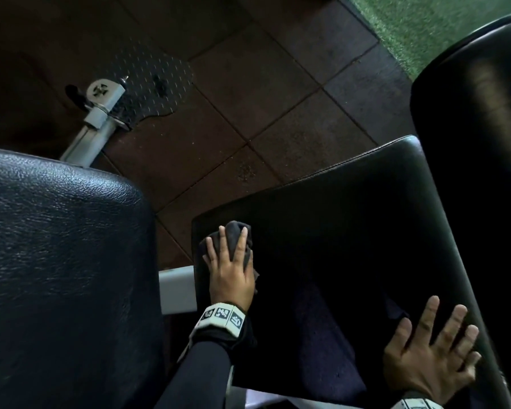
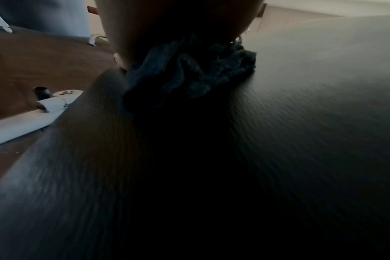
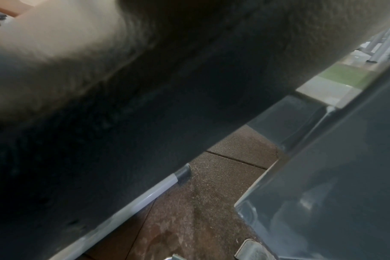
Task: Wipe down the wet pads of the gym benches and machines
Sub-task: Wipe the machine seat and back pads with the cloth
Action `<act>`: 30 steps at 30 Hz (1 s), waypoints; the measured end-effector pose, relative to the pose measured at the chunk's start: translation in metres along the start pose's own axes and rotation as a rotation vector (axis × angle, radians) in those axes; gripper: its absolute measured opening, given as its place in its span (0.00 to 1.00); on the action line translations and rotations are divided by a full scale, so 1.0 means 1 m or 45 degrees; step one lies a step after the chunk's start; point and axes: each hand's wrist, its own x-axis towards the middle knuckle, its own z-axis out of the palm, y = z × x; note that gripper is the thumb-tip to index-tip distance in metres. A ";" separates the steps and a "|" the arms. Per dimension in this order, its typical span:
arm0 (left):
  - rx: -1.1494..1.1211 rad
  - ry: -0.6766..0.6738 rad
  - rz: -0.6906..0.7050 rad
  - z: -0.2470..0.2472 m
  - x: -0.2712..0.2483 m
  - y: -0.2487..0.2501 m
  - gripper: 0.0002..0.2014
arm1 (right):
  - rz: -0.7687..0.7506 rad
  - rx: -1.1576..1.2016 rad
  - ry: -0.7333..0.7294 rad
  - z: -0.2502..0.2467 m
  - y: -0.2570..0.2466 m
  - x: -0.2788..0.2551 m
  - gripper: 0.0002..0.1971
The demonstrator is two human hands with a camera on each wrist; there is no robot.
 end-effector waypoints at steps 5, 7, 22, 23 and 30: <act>-0.033 -0.001 -0.127 -0.005 0.040 -0.014 0.27 | 0.251 -0.041 -0.140 -0.004 -0.002 0.001 0.33; -0.033 0.041 -0.204 -0.009 0.051 -0.022 0.25 | 0.186 -0.054 -0.167 -0.010 -0.011 -0.004 0.34; -0.298 -0.129 0.376 0.002 0.125 0.065 0.22 | 0.452 -0.023 -0.654 -0.031 -0.100 0.073 0.49; -0.293 -0.188 0.405 0.005 0.135 0.079 0.24 | 0.467 -0.012 -0.696 -0.033 -0.102 0.074 0.48; -0.485 -0.623 0.468 0.021 0.195 0.186 0.27 | 0.523 -0.005 -0.826 -0.047 -0.115 0.082 0.49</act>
